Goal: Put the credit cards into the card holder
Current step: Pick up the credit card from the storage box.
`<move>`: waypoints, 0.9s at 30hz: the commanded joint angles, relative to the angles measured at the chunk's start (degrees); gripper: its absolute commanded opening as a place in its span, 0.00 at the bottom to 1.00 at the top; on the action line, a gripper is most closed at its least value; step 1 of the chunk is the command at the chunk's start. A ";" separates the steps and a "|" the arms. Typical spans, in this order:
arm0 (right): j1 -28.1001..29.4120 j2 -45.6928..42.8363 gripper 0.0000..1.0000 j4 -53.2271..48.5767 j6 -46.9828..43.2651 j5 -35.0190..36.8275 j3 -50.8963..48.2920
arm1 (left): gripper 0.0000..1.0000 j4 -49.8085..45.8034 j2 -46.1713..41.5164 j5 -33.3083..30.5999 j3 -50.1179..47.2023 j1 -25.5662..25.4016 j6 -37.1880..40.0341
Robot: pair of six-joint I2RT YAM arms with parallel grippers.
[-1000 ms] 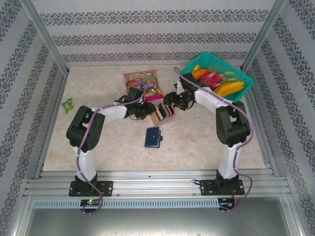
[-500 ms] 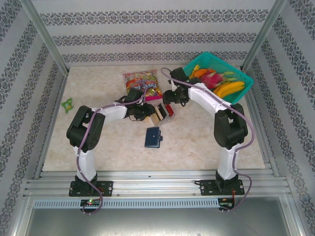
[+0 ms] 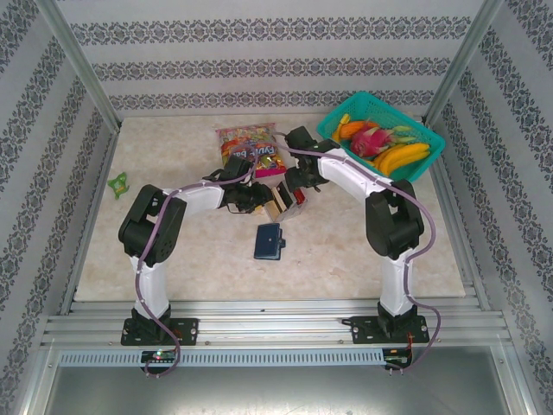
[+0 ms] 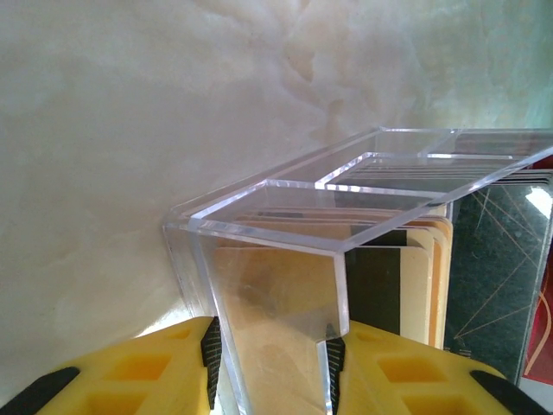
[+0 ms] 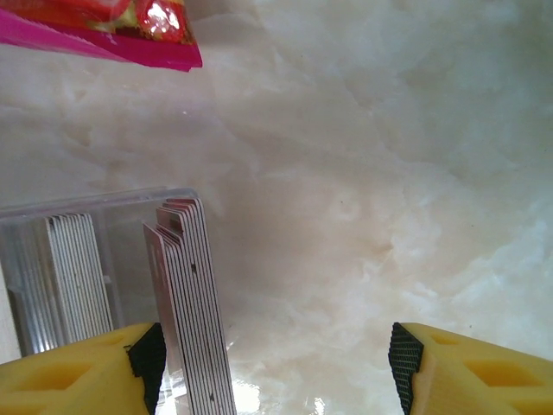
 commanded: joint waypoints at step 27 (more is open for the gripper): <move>3.49 0.67 0.52 -4.44 -4.28 12.12 4.34 | 0.38 -1.37 0.32 0.17 -0.04 0.27 -0.10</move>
